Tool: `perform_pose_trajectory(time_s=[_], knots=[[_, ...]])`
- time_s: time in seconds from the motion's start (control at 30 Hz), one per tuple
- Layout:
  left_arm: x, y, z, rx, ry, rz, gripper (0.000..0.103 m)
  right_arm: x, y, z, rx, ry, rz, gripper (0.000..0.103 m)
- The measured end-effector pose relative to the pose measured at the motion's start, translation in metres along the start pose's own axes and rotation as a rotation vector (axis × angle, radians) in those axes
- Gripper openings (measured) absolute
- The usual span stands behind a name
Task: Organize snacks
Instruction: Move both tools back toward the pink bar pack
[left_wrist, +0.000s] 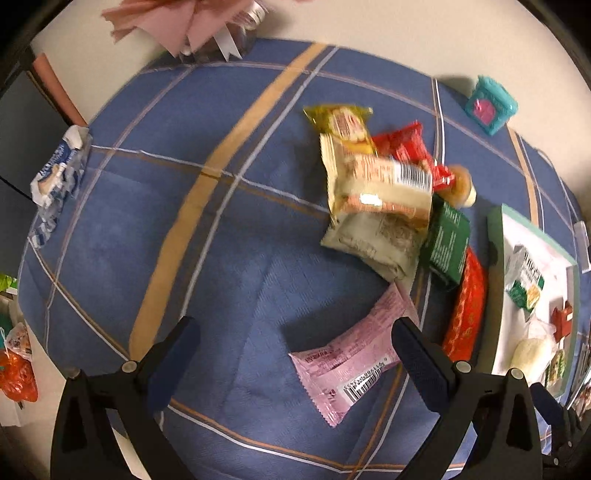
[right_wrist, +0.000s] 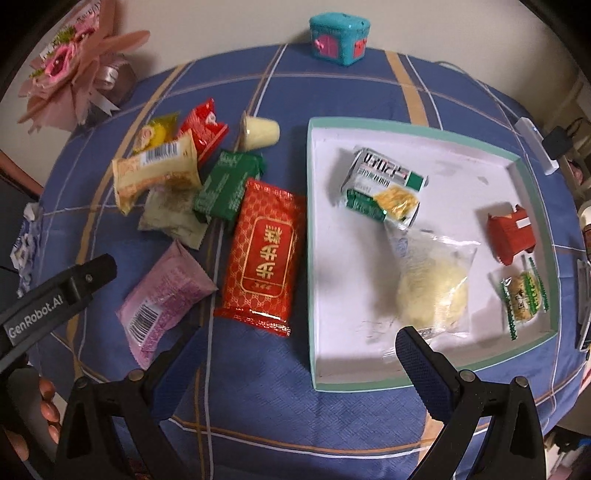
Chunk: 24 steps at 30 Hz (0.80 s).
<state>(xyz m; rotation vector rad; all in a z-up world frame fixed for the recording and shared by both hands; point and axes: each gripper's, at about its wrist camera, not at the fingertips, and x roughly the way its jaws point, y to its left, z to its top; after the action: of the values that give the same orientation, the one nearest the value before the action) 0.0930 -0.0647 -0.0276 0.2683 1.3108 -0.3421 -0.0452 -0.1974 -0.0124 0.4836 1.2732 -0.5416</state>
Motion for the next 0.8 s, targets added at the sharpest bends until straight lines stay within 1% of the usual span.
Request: perform_pose_trajectory(time_s=[0.13, 0.27, 0.43, 0.63, 0.7, 0.8], knots=[[0.010, -0.009, -0.001, 0.025, 0.033, -0.012, 0.103, 0.007, -0.003, -0.002, 0.006, 0.020, -0.021, 0.103], [0.013, -0.020, -0.003, 0.056, 0.042, -0.023, 0.103, 0.010, -0.010, -0.002, 0.021, 0.027, -0.032, 0.103], [0.017, -0.031, -0.006, 0.069, 0.064, -0.074, 0.103, 0.007, -0.018, -0.001, 0.039, 0.015, -0.032, 0.103], [0.028, -0.045, -0.011, 0.091, 0.100, -0.065, 0.103, 0.005, -0.027, 0.000, 0.053, 0.018, -0.030, 0.103], [0.032, -0.046, -0.012, 0.086, 0.112, -0.062, 0.103, 0.005, -0.031, 0.001, 0.047, 0.020, -0.038, 0.103], [0.037, -0.044, -0.016, 0.082, 0.118, -0.040, 0.103, 0.007, -0.027, 0.002, 0.042, 0.025, -0.041, 0.103]])
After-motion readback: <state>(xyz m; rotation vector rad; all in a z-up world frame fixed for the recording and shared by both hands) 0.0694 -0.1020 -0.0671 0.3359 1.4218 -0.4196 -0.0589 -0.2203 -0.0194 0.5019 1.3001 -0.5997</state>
